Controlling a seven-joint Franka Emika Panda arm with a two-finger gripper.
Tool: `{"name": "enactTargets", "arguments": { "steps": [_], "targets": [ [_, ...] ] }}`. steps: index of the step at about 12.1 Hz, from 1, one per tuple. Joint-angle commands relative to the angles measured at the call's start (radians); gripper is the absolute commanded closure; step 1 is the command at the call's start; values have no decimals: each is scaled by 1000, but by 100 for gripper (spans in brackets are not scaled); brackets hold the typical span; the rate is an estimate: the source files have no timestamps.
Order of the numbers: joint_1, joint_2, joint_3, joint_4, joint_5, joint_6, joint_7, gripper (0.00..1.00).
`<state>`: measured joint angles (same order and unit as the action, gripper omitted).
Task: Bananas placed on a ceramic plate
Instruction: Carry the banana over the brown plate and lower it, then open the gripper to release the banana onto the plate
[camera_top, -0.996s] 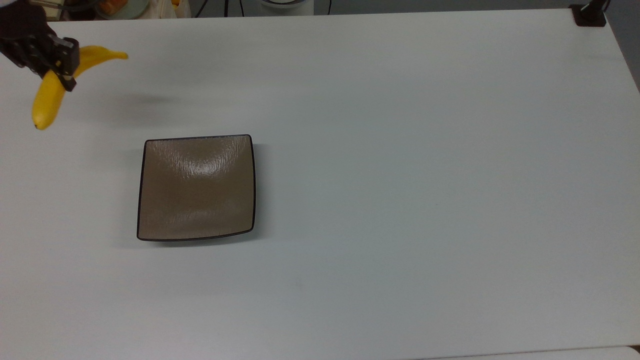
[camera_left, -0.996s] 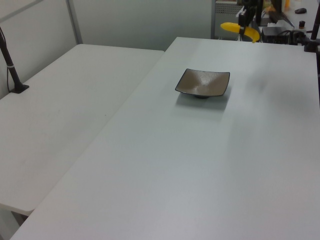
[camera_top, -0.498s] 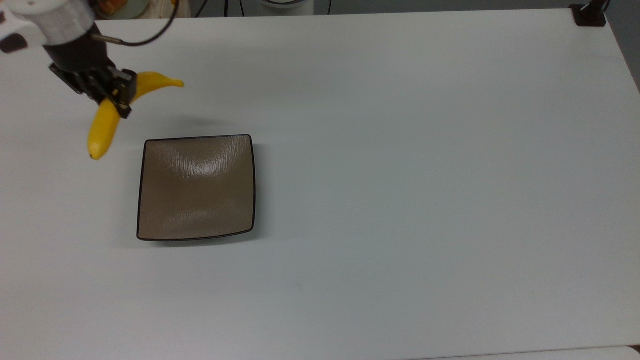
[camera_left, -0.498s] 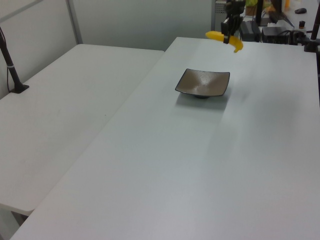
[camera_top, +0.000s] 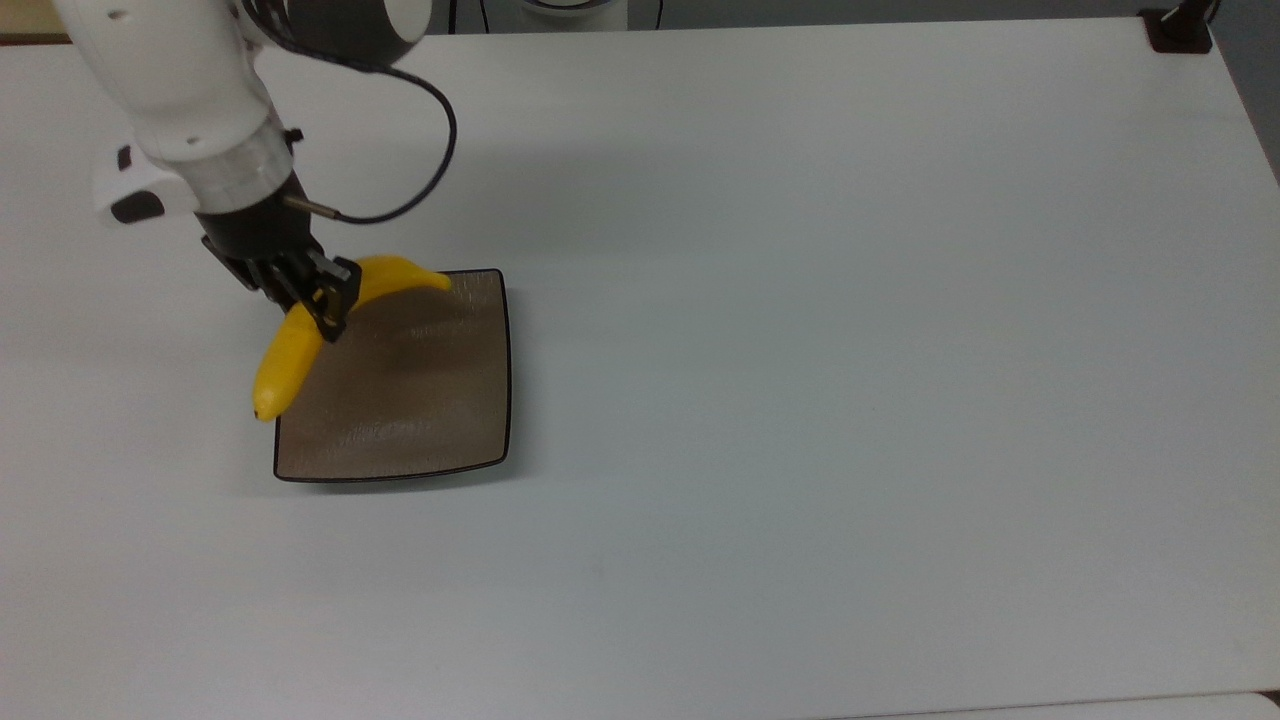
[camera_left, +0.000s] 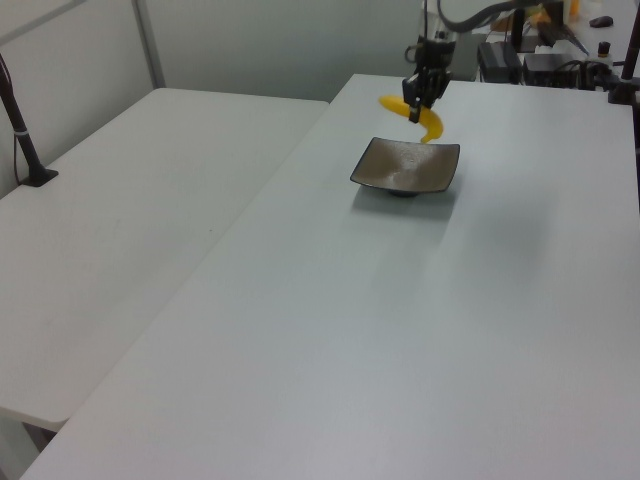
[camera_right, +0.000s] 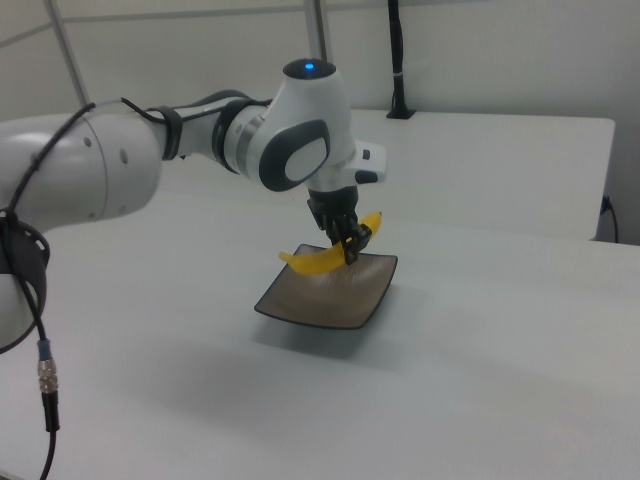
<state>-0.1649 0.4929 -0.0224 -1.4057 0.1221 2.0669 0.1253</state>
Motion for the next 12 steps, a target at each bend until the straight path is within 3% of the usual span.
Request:
{"name": "enactTargets", "arguments": {
  "steps": [1,7,8,10,12],
  "targets": [
    [30,29,-8,-38,31,96,19,100],
    [45,85,-8,-59,27,143,5,95],
    [44,87,-8,-71,27,151,5,83],
    [44,85,-8,-78,30,168,8,45],
    [42,84,-8,-78,28,168,8,23]
  ]
}}
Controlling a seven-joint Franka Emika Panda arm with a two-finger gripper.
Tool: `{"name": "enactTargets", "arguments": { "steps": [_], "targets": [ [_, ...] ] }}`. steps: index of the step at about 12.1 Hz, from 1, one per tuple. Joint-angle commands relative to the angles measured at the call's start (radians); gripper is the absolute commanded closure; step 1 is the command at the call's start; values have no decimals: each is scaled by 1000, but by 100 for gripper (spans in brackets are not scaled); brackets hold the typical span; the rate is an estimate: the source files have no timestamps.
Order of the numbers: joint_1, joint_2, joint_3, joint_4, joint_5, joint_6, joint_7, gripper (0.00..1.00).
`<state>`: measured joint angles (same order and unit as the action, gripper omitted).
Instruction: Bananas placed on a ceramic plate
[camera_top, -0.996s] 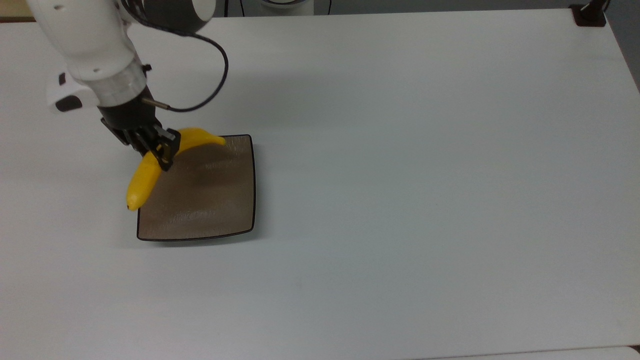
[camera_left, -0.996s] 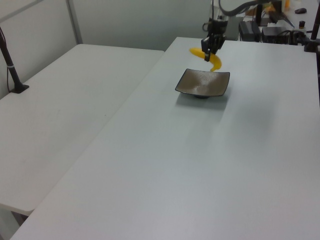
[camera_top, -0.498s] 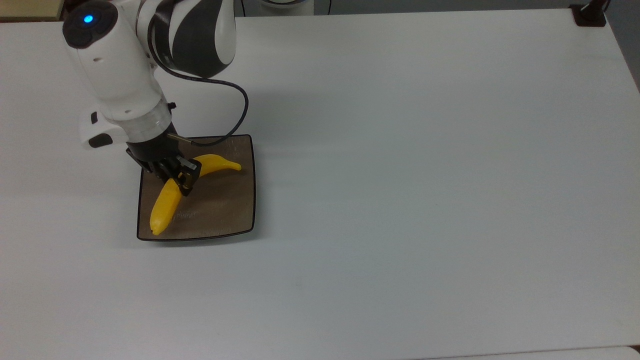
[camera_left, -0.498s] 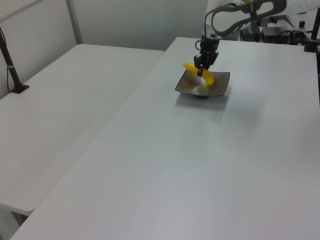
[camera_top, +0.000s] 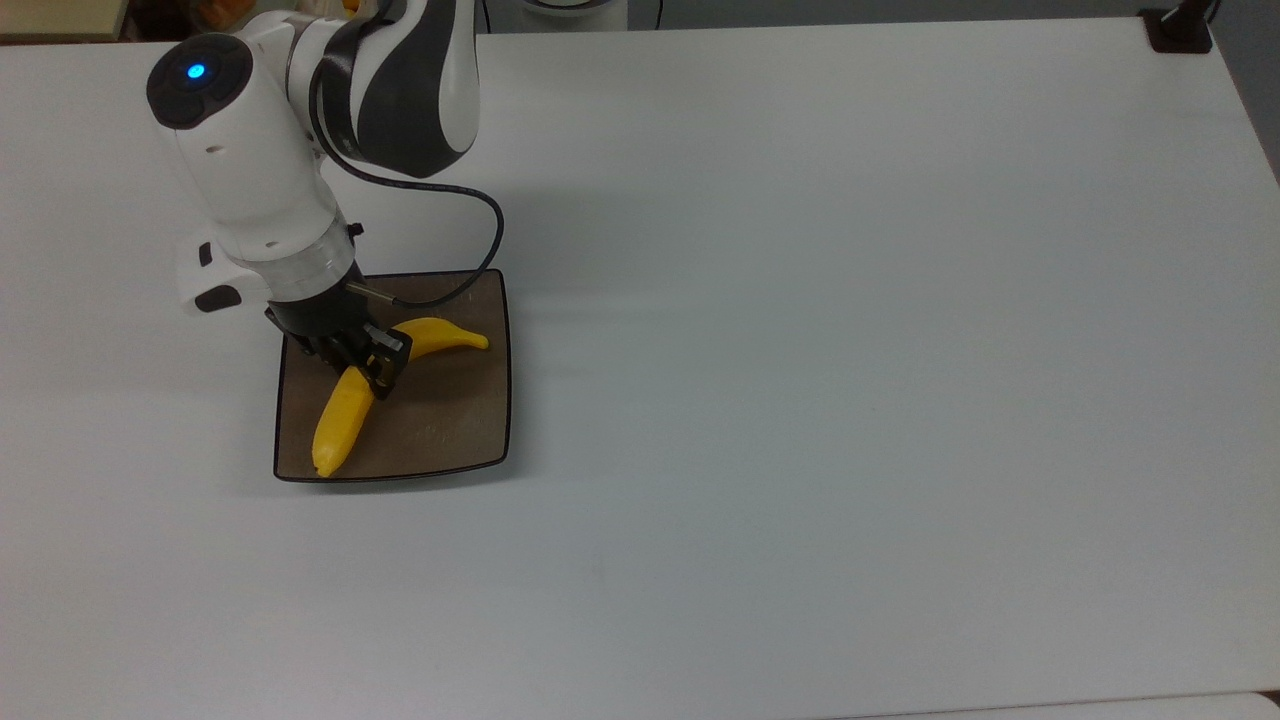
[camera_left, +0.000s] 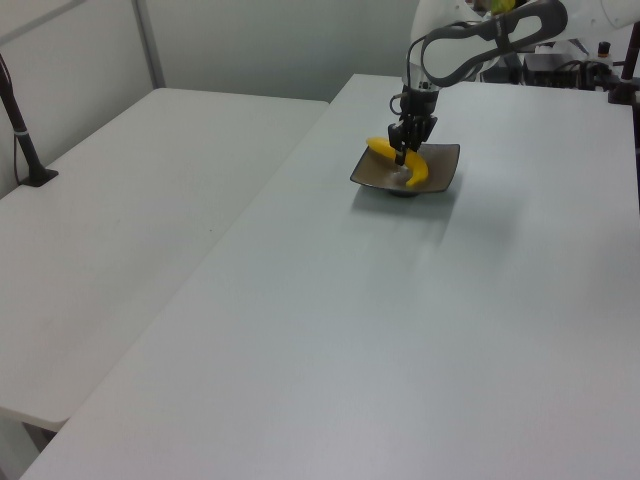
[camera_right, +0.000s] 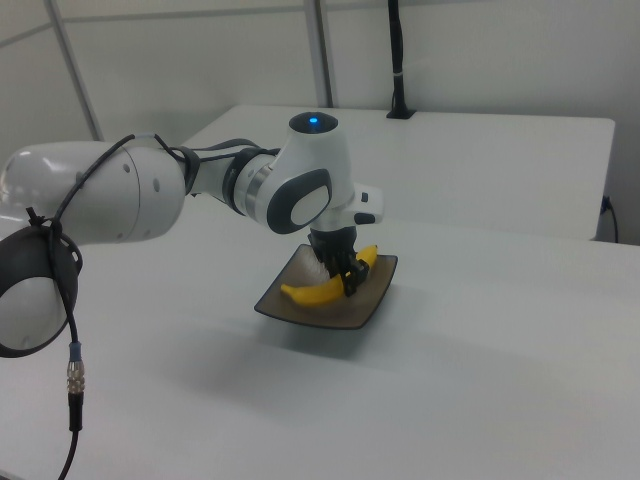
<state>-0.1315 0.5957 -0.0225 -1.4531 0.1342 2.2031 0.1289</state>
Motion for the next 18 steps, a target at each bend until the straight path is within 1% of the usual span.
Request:
{"name": "enactTargets", "arguments": {
  "steps": [1,2,4,5,6,9,13,15,17,18],
  "targets": [
    [9,-19,-8,-30,9,32,0,10],
    [9,-20,-8,-30,1,30,-2,0],
    [6,-48,-8,-29,-1,17,-5,0],
    [4,-89,-10,-35,-2,-20,1,0],
    [0,-134,-10,-39,-4,-93,-3,0],
    [-16,-307,-24,-41,-7,-309,-6,0],
    [4,-512,-25,-43,-38,-587,-6,0],
    [45,-580,-24,-43,-38,-675,-9,0],
    [134,-608,-24,-70,-41,-683,1,0],
    [169,-608,-13,-75,-42,-681,5,0]
  ]
}}
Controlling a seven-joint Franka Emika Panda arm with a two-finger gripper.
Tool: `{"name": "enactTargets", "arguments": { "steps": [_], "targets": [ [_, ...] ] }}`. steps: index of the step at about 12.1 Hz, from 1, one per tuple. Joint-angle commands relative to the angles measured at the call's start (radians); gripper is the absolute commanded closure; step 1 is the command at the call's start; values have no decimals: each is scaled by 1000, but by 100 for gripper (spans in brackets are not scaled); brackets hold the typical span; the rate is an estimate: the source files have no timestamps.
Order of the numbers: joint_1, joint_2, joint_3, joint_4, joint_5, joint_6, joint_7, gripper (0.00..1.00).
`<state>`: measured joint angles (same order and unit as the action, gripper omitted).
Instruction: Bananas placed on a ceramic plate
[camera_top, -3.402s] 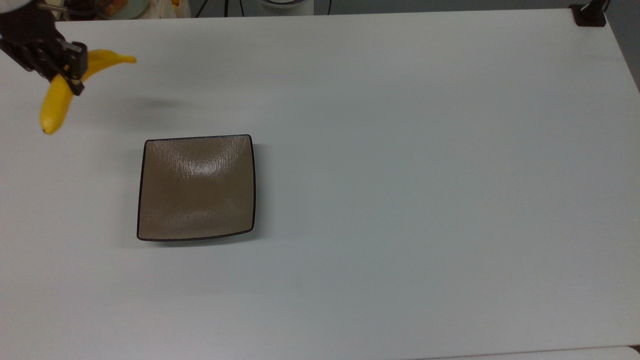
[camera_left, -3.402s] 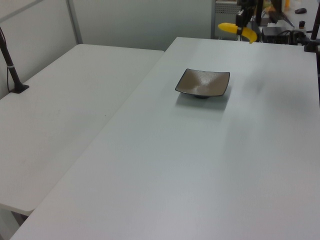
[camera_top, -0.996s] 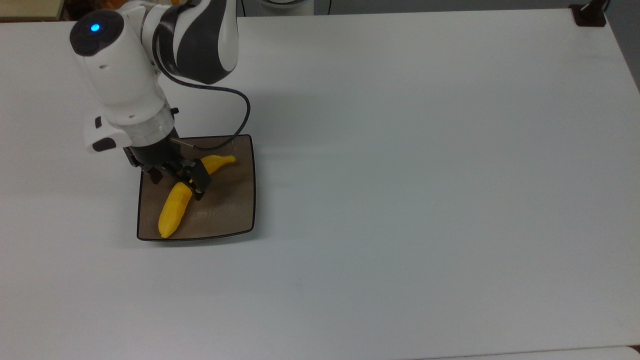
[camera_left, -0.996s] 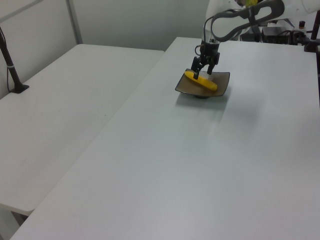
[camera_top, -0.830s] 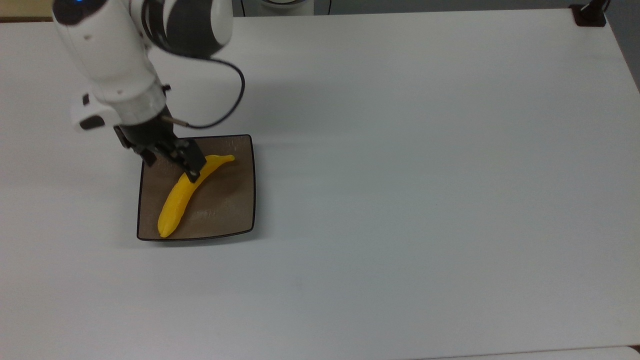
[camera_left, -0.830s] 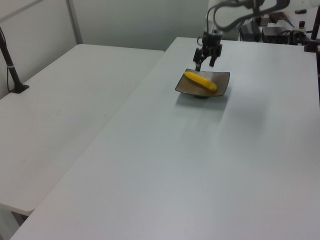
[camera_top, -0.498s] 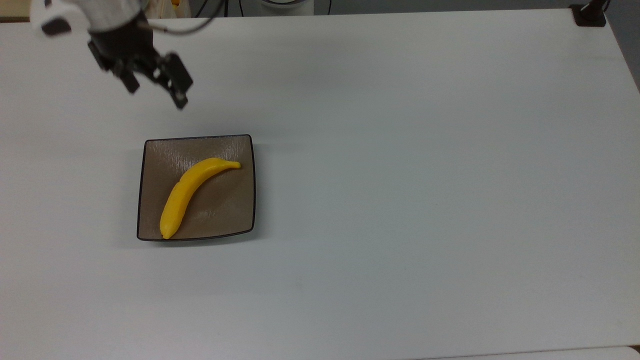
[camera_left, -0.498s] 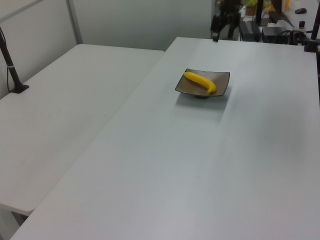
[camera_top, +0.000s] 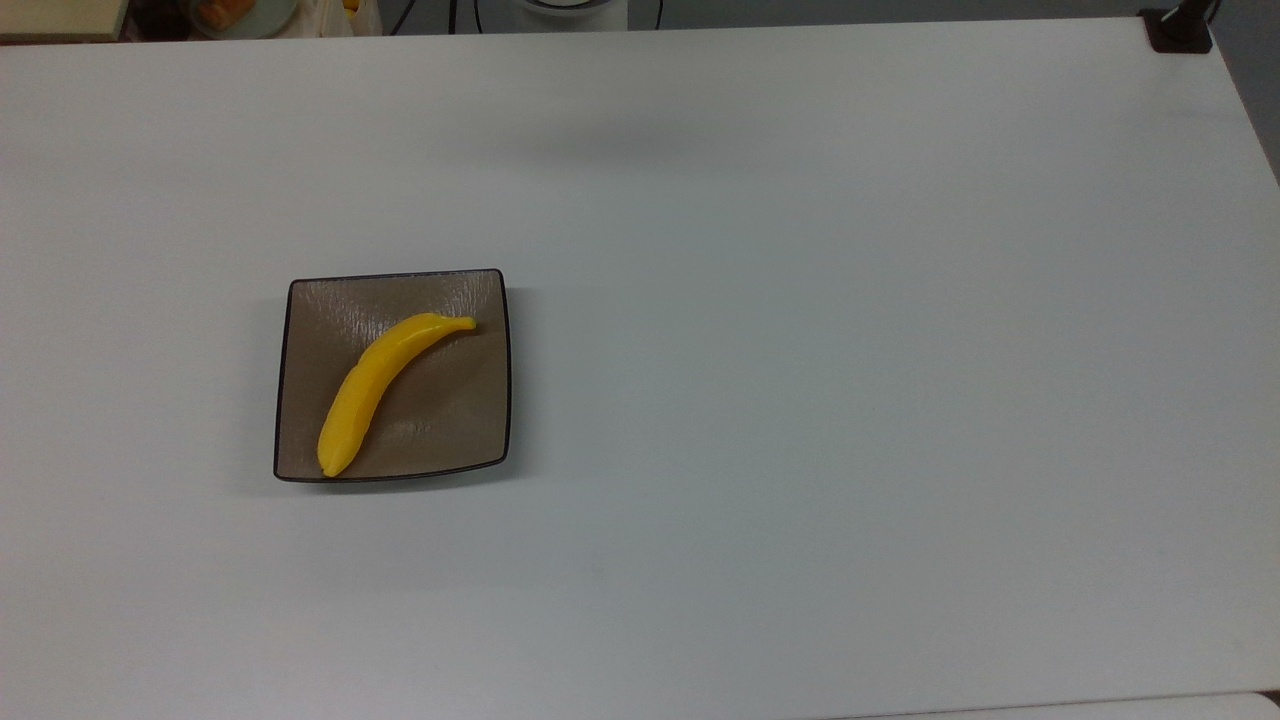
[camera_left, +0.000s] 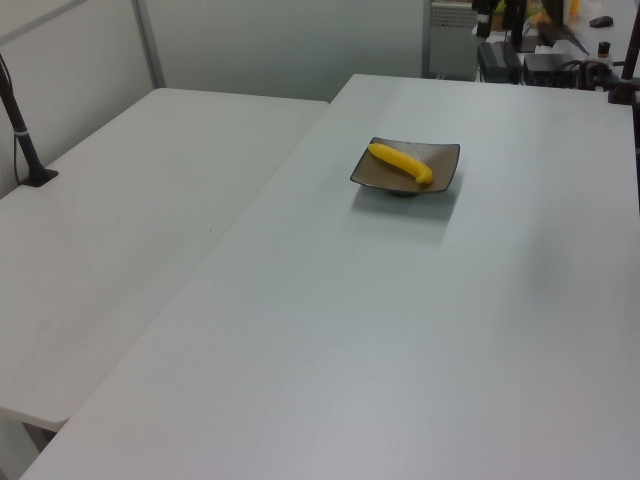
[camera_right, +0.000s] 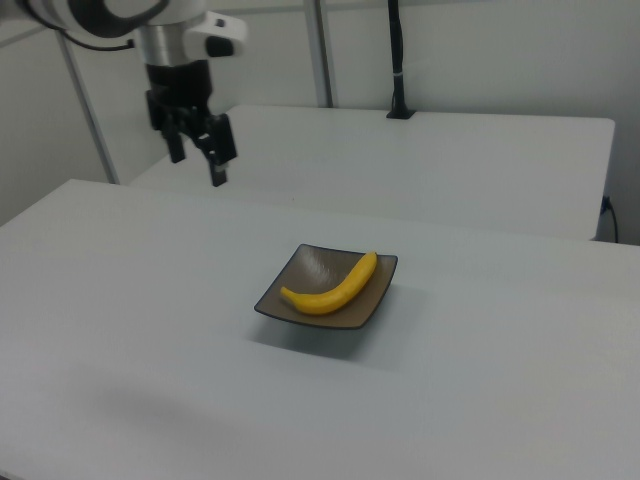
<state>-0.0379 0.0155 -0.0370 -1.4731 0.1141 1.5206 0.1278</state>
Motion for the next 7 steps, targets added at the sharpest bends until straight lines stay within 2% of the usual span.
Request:
{"name": "enactTargets", "arguments": {
  "steps": [1,3,5,7],
  "targets": [
    [108,-28,3,-61,-21,7,6,0],
    [168,-42,3,-102,-28,16,-10,0],
    [232,-63,3,-163,-79,65,-43,0],
    [234,-66,-10,-220,-82,171,-74,0]
  ]
}}
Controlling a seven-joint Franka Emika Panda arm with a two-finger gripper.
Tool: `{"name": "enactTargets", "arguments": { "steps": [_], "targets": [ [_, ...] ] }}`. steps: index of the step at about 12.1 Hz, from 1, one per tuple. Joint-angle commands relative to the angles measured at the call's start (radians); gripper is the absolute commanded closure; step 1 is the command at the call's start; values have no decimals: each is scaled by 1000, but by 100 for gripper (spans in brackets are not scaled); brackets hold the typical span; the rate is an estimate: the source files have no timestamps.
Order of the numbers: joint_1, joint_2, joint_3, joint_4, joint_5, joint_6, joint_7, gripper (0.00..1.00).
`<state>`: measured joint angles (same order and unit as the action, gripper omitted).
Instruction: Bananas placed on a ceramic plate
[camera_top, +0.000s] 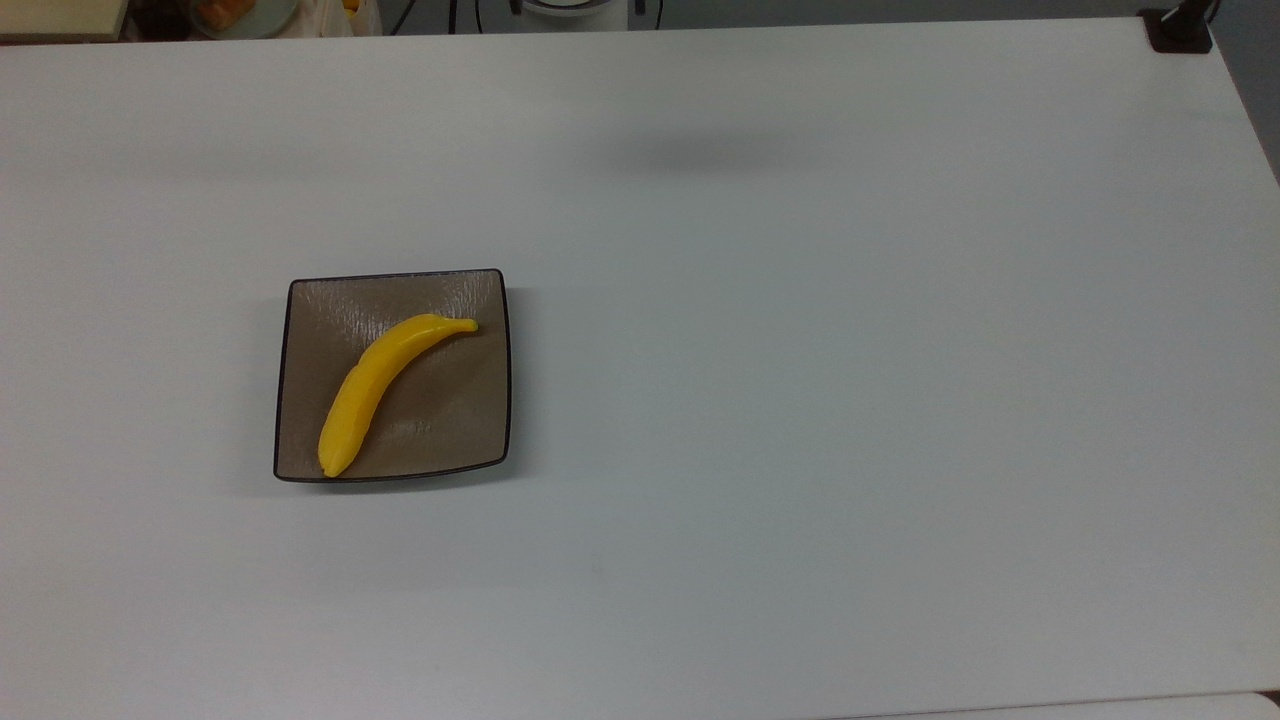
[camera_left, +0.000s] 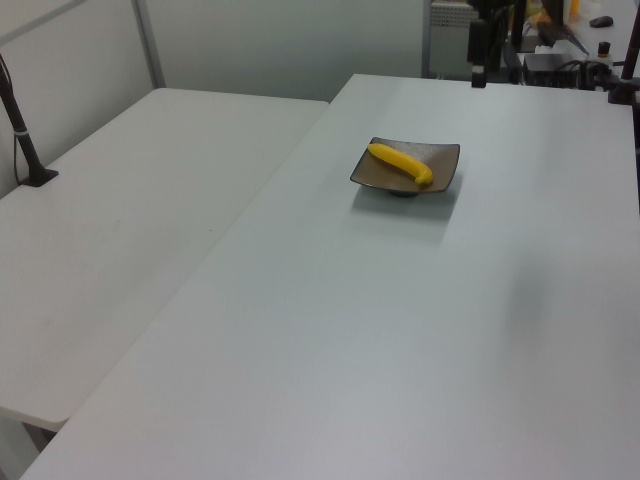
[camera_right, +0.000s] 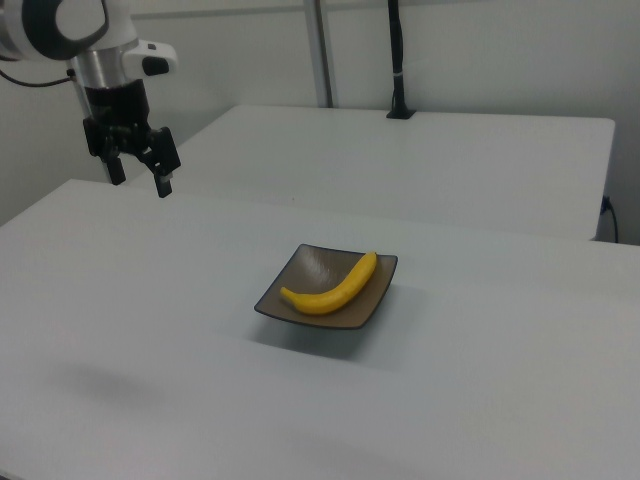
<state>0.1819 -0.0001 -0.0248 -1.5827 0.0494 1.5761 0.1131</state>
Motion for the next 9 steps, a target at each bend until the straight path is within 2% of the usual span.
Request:
{"name": "enactTargets", "arguments": {
  "steps": [1,2,3,9],
  "targets": [
    [13,-46,-36,-111,-17,125,-113,0],
    [13,-47,-75,-109,-14,122,-189,0],
    [10,-47,-84,-106,-3,122,-235,0],
    [5,-46,-89,-99,13,122,-219,0]
  ]
}}
